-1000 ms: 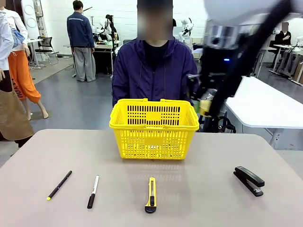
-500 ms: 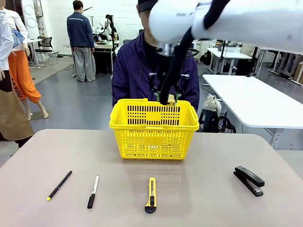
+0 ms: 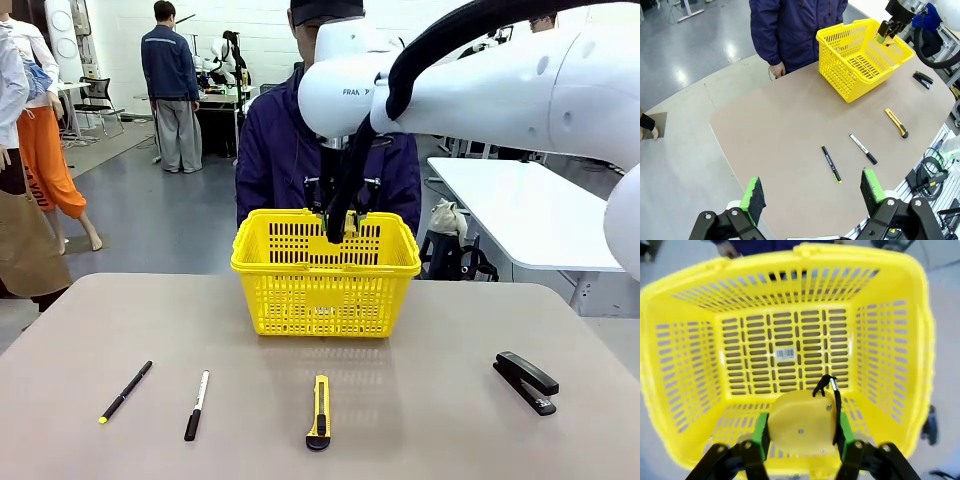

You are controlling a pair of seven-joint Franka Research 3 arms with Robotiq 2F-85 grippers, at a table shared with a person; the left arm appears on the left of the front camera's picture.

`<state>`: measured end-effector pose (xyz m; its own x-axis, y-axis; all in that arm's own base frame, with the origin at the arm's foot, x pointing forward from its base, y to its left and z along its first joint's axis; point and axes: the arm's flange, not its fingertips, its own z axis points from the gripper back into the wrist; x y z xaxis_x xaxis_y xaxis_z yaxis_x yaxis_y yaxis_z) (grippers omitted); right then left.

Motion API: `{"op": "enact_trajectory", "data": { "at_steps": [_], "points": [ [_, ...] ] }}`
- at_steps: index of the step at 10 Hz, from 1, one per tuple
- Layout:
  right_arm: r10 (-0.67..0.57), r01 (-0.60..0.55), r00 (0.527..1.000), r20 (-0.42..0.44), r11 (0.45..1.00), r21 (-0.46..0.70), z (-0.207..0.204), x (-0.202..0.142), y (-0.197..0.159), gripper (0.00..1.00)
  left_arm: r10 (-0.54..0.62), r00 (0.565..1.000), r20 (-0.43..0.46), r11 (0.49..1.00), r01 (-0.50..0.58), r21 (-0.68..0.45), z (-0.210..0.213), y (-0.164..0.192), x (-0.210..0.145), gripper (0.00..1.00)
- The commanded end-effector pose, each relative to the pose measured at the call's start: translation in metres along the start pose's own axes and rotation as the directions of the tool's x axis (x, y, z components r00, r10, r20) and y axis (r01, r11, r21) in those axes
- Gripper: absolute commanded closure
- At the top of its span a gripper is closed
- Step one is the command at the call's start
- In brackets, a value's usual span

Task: Place the items the person wants into the basket.
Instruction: Pick up the item the person points to and place it in the Market Basket.

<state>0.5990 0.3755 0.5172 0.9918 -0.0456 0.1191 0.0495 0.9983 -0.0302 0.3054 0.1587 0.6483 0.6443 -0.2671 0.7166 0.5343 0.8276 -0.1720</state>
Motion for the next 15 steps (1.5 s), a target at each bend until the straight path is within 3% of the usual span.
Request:
{"op": "enact_trajectory", "data": {
  "at_steps": [1, 2, 3, 7, 11, 15],
  "points": [
    [0.061, -0.060, 0.998, -0.031, 0.998, 0.032, 0.006, 0.000, -0.002, 0.37, -0.016, 1.000, 0.007, 1.000, 0.016, -0.012, 0.001, 0.001, -0.002, 0.00],
    [0.100, -0.098, 0.994, -0.036, 0.994, 0.042, 0.014, -0.010, -0.006, 0.37, -0.016, 1.000, 0.007, 1.000, 0.016, -0.012, 0.001, 0.001, -0.002, 0.00],
    [0.029, -0.029, 1.000, -0.010, 1.000, 0.004, -0.003, 0.001, 0.000, 0.37, -0.016, 1.000, 0.007, 1.000, 0.016, -0.012, 0.001, 0.001, -0.002, 0.00],
    [0.053, -0.053, 0.999, -0.014, 0.999, 0.008, -0.002, 0.000, -0.001, 0.37, -0.016, 1.000, 0.007, 1.000, 0.016, -0.012, 0.001, 0.001, -0.002, 0.00],
    [0.061, -0.059, 0.996, -0.059, 0.997, 0.043, -0.043, 0.005, -0.034, 0.37, -0.016, 1.000, 0.007, 1.000, 0.016, -0.012, 0.001, 0.001, -0.002, 0.00],
    [0.090, -0.084, 0.992, -0.086, 0.994, 0.071, -0.074, 0.018, -0.030, 0.37, -0.016, 1.000, 0.007, 1.000, 0.016, -0.012, 0.001, 0.001, -0.002, 0.00]
  ]
}}
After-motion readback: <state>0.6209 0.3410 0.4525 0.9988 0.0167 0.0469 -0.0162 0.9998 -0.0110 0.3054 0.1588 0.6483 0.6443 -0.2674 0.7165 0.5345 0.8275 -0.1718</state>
